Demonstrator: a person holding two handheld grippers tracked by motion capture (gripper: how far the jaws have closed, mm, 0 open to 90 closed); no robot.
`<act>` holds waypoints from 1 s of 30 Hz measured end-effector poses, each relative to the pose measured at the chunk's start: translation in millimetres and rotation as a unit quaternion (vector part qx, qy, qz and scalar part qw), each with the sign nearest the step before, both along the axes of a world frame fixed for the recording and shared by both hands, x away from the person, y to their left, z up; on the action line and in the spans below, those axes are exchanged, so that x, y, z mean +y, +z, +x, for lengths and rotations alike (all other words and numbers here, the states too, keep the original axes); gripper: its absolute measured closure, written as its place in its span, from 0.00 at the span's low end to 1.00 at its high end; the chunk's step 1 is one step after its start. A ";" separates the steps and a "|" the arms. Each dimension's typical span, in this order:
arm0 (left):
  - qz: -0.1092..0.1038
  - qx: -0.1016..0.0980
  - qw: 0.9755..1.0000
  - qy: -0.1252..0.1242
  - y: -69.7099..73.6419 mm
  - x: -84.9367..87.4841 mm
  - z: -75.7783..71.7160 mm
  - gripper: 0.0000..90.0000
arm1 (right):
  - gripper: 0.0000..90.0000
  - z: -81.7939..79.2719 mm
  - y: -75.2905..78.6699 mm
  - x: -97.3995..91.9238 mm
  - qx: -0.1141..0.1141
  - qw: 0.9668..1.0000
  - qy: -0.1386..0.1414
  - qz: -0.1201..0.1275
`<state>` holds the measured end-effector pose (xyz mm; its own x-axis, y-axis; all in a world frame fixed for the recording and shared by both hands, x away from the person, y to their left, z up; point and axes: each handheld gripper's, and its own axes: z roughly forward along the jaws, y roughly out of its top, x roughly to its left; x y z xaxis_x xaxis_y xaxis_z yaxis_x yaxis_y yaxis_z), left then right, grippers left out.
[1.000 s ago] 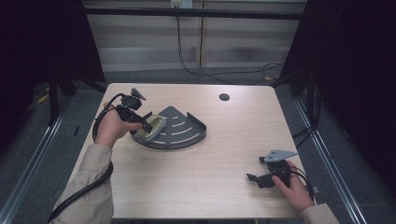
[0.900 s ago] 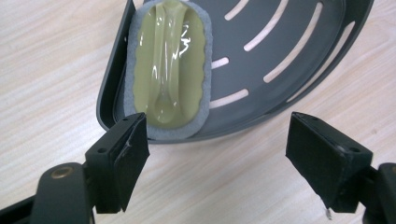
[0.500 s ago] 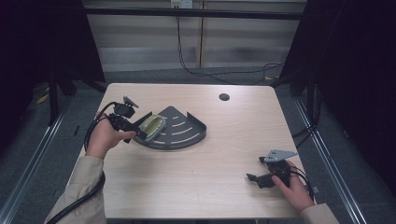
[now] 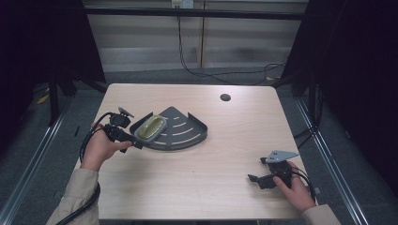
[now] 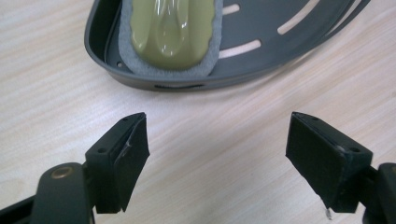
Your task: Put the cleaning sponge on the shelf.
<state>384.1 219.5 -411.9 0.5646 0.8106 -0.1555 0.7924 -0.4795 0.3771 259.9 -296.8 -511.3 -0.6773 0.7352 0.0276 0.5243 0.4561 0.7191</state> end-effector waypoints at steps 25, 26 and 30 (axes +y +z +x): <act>-0.026 -0.013 1.000 0.009 -45.0 30.8 -30.1 0.23 | 0.12 0.0 0.0 0.1 0.000 1.000 0.000 0.000; -0.030 -0.016 0.999 0.014 -46.9 31.7 -31.5 0.23 | 0.12 0.0 0.0 0.0 0.000 1.000 0.000 0.000; -0.033 -0.036 0.999 0.009 -54.5 37.0 -37.1 0.23 | 0.12 0.0 0.0 0.0 0.000 1.000 0.000 0.000</act>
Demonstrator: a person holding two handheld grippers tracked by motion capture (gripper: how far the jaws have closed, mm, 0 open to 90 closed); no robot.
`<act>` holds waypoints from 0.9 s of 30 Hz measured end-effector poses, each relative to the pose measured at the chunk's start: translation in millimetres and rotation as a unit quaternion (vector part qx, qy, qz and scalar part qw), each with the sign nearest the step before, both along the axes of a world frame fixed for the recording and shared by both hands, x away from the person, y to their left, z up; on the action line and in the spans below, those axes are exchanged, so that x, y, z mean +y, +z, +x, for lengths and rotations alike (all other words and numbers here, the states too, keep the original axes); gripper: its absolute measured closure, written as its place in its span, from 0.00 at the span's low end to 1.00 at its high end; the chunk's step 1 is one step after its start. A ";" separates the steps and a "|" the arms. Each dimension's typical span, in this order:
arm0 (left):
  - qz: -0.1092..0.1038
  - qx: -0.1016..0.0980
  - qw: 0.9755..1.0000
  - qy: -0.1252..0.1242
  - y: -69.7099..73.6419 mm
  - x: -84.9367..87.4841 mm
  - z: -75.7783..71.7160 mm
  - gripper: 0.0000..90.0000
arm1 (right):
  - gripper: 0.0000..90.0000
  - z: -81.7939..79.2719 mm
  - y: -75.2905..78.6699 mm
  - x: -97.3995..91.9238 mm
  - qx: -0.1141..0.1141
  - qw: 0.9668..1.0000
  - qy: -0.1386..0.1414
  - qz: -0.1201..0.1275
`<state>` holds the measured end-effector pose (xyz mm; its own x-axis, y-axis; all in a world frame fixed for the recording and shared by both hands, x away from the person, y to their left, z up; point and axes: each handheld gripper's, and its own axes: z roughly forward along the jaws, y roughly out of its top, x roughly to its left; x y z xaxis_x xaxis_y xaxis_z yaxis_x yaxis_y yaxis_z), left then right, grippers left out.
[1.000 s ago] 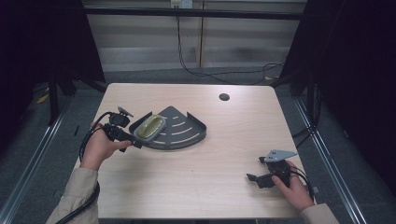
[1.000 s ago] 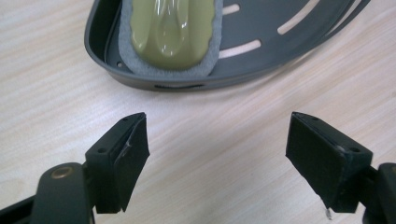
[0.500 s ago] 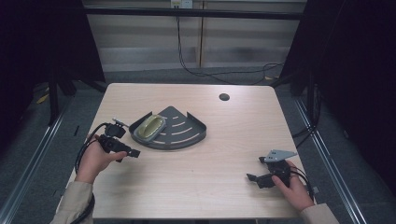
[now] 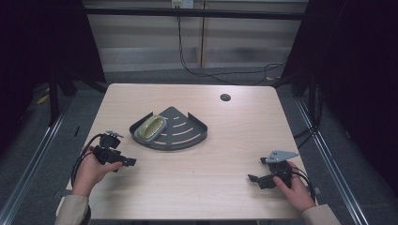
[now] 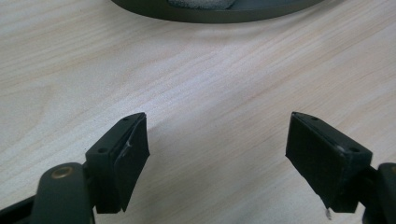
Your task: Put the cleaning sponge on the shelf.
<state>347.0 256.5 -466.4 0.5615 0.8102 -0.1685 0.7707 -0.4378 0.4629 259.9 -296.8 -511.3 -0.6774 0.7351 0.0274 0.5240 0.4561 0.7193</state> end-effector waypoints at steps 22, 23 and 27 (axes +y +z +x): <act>-0.016 -0.139 0.988 -0.060 -36.0 11.7 -22.1 0.14 | 0.12 -0.1 -0.1 0.3 0.000 1.000 -0.001 0.000; -0.021 -0.143 0.988 -0.060 -37.4 12.8 -22.9 0.14 | 0.12 -0.1 0.0 0.3 0.000 1.000 -0.001 0.000; -0.034 -0.166 0.983 -0.066 -41.9 16.8 -23.9 0.12 | 0.12 -0.1 0.0 0.3 0.000 1.000 -0.001 0.000</act>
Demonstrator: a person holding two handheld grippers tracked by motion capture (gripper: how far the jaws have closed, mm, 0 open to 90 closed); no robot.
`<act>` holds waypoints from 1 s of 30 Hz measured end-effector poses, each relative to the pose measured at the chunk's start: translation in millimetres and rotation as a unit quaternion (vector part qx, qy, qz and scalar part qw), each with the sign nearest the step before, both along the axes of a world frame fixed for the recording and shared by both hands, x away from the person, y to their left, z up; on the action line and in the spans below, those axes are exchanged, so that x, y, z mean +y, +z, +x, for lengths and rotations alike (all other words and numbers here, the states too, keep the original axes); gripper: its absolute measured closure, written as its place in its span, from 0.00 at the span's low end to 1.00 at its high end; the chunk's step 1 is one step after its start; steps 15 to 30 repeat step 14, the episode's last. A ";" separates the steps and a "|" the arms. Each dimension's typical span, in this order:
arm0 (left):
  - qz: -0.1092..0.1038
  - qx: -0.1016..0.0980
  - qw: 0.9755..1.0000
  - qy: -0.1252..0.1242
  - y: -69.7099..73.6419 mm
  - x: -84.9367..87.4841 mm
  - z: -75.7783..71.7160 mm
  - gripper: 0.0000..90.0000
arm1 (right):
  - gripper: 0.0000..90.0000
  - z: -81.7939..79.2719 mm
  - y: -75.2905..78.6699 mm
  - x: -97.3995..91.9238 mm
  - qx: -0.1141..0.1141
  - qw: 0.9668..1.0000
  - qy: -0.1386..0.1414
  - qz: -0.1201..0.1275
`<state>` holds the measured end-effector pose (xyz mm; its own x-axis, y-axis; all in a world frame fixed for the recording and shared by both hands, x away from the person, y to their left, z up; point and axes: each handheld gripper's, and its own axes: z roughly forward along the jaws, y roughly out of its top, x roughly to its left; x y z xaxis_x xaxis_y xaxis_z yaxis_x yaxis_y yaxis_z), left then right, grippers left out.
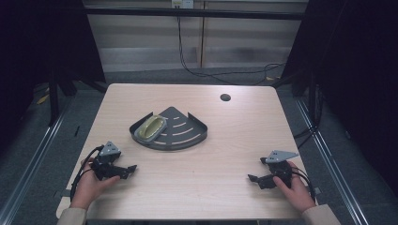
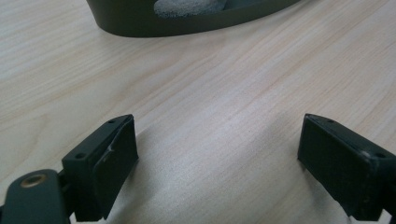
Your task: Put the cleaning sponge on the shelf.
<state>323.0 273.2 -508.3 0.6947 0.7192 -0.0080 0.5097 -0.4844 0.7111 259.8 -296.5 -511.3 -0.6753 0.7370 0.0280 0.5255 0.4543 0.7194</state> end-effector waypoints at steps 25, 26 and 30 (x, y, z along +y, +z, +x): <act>-0.004 0.000 1.000 -0.001 -1.0 -0.3 -0.3 0.10 | 0.12 0.0 0.0 0.0 0.000 1.000 0.000 0.000; -0.004 0.000 1.000 -0.001 -1.0 -0.3 -0.3 0.10 | 0.12 0.0 0.0 0.0 0.000 1.000 0.000 0.000; -0.004 0.000 1.000 -0.001 -1.0 -0.3 -0.3 0.10 | 0.12 0.0 0.0 0.0 0.000 1.000 0.000 0.000</act>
